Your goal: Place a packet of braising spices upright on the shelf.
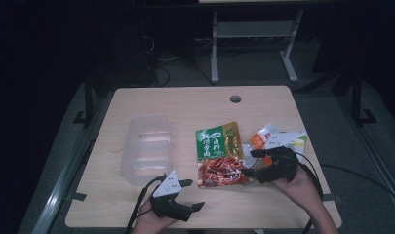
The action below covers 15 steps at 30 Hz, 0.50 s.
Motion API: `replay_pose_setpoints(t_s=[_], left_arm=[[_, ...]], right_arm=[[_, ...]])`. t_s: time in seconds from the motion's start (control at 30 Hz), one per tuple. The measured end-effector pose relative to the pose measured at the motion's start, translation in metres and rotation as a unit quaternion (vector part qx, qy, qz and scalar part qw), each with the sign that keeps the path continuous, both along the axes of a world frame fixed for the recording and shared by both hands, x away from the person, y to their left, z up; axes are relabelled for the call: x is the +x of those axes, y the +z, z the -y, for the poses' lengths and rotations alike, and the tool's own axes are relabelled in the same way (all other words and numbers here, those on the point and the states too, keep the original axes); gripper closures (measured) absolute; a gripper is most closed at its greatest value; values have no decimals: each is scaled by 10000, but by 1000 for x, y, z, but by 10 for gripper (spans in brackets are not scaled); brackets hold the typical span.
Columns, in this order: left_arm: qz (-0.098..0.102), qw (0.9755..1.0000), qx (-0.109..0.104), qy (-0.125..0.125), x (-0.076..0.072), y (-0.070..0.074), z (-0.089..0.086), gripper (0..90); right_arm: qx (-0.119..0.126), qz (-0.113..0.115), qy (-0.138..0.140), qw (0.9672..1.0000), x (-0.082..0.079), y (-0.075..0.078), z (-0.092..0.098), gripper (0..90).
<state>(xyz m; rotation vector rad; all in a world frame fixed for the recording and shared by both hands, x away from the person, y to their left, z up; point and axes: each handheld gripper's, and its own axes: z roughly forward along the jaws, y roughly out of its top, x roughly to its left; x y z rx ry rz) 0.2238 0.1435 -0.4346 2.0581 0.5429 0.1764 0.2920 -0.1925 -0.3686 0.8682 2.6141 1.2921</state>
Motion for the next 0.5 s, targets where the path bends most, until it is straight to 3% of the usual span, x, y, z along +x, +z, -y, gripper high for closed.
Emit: replay_pose_setpoints(t_s=[0.1,0.5], left_arm=[[-21,10000,-25,16,0,0,0,207],[-50,10000,10,-61,2,2,3,211]], right_arm=[[-124,3,48,9999,15,5,-7,239],[-415,-484,-52,9980,78,7,-30,239]])
